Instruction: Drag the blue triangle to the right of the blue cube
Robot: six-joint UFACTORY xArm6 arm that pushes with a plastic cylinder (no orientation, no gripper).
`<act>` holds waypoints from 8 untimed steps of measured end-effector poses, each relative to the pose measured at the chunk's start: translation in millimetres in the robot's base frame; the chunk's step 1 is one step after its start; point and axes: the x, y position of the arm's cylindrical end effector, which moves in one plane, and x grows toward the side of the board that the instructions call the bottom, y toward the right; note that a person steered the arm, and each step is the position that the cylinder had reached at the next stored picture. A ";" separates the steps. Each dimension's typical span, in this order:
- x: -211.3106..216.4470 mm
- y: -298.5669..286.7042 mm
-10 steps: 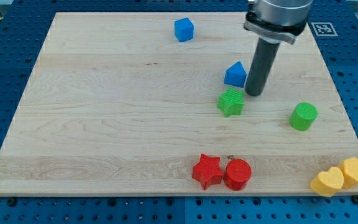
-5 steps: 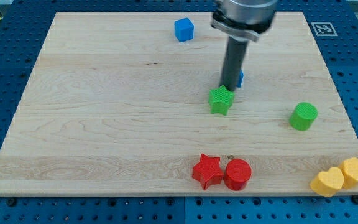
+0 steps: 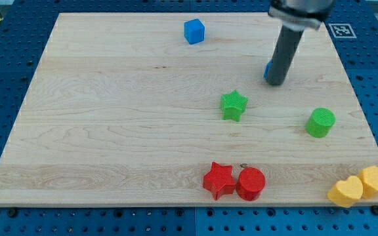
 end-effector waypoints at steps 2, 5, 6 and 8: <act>-9.8 2.1; -83.8 13.3; -100.5 -55.8; -93.3 -45.8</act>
